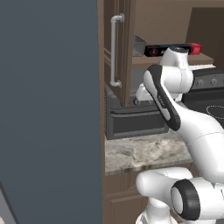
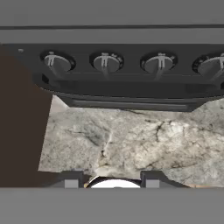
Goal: Retrieve the tupperware and aluminum foil from the cabinet and place them on the dining counter near the plate with potato and shrimp to prepare for storing leftovers.
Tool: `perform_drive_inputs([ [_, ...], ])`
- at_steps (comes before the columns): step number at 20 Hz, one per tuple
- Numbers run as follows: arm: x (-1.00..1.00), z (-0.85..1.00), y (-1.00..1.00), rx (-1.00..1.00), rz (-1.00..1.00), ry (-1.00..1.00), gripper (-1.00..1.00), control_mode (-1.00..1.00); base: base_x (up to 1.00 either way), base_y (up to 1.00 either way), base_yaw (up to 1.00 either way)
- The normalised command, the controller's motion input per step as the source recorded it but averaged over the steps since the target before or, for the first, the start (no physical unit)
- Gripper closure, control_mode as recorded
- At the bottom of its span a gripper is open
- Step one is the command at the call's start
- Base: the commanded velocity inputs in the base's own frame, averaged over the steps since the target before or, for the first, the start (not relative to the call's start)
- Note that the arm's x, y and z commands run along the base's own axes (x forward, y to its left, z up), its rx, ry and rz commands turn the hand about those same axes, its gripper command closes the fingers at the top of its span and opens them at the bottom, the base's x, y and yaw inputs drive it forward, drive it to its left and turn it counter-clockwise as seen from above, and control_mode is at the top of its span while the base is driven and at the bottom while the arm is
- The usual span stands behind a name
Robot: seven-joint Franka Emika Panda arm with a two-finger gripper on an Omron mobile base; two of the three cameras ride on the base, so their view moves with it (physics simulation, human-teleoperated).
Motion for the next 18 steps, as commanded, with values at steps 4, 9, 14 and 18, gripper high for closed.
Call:
perform_drive_inputs([
  [4, -0.11, 0.03, 0.00, 0.00, 0.00, -0.17, -1.00, -1.00, 0.00, 0.00, 0.00],
  [9, 0.00, 0.54, -0.01, 0.00, 0.00, -0.39, -1.00, -1.00, 0.00, 0.00, 0.00],
  [14, 0.10, 0.81, -0.17, 0.03, -0.04, -0.41, -1.00, -1.00, 0.00, 0.00, 0.00],
  [18, 0.14, 0.75, -0.06, 0.04, -0.04, -0.38, -1.00, -1.00, 0.00, 0.00, 0.00],
])
